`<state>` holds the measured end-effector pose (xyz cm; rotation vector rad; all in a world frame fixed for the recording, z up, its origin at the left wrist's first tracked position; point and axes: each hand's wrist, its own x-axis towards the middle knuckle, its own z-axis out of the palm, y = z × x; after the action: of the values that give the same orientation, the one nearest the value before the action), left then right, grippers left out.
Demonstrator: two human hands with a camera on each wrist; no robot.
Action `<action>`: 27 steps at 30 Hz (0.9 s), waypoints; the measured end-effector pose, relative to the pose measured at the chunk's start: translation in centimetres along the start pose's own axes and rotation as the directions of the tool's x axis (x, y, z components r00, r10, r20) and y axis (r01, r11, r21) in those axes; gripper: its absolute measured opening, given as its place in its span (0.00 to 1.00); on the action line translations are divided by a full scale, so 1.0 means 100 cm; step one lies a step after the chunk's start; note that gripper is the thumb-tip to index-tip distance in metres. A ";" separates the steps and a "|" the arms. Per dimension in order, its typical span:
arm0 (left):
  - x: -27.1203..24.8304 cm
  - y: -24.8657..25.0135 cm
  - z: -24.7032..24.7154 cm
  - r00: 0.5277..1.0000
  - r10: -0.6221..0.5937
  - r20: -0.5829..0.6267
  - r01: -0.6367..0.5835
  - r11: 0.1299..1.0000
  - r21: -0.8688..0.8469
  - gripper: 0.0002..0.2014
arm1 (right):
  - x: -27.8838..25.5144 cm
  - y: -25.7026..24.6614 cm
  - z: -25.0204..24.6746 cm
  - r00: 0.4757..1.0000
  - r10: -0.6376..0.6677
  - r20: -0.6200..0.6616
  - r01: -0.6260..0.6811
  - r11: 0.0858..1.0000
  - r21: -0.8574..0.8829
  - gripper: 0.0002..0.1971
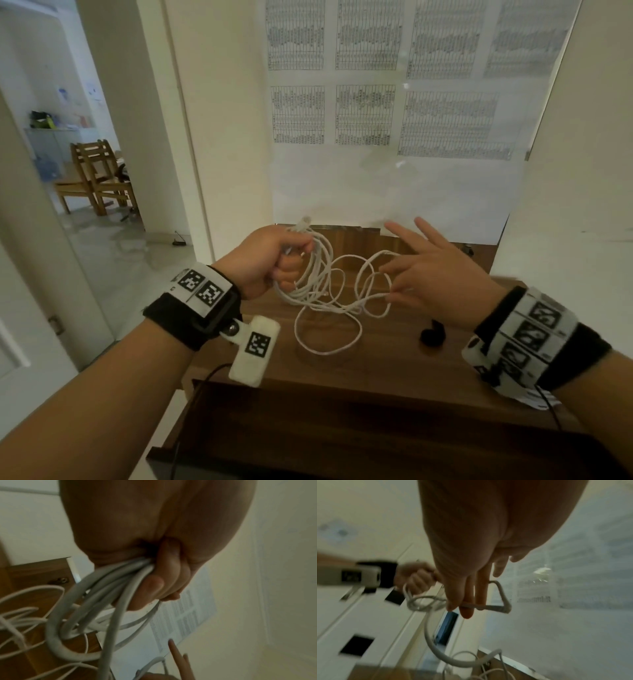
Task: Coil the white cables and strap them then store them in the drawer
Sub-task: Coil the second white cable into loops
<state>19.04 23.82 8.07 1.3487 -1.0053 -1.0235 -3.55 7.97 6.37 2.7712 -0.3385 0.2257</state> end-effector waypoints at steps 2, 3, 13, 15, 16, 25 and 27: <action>-0.002 0.000 0.015 0.999 0.049 -0.010 -0.045 0.968 0.248 0.14 | 0.008 -0.007 0.003 0.998 -0.004 0.067 0.015 0.986 -0.164 0.20; -0.004 0.000 0.025 0.998 0.063 -0.011 -0.054 0.923 0.380 0.14 | 0.012 -0.010 0.005 0.996 0.005 0.085 0.014 0.974 -0.225 0.18; -0.004 -0.031 0.057 0.985 0.131 -0.115 -0.067 0.892 0.446 0.14 | 0.039 -0.007 0.016 0.899 0.435 -0.052 -0.427 0.896 0.121 0.16; -0.003 -0.038 0.059 0.992 0.050 -0.118 -0.017 0.965 0.261 0.12 | 0.041 -0.008 0.017 0.866 0.476 -0.152 -0.440 0.871 0.221 0.15; -0.003 -0.041 0.060 0.995 0.000 -0.099 0.013 0.990 0.137 0.11 | 0.042 -0.009 0.016 0.849 0.495 -0.185 -0.440 0.856 0.271 0.15; 0.002 -0.049 0.077 0.982 -0.183 0.048 0.178 0.803 -0.569 0.14 | 0.046 -0.027 0.003 0.725 0.511 -0.461 -0.187 0.791 0.583 0.10; 0.001 -0.047 0.079 0.979 -0.153 0.138 0.206 0.745 -0.635 0.18 | 0.046 -0.033 0.001 0.710 0.486 -0.509 -0.096 0.784 0.613 0.12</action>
<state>11.42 21.80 3.27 0.8310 -0.4857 -1.4185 1.76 10.02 6.17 2.8866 -0.6225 1.5656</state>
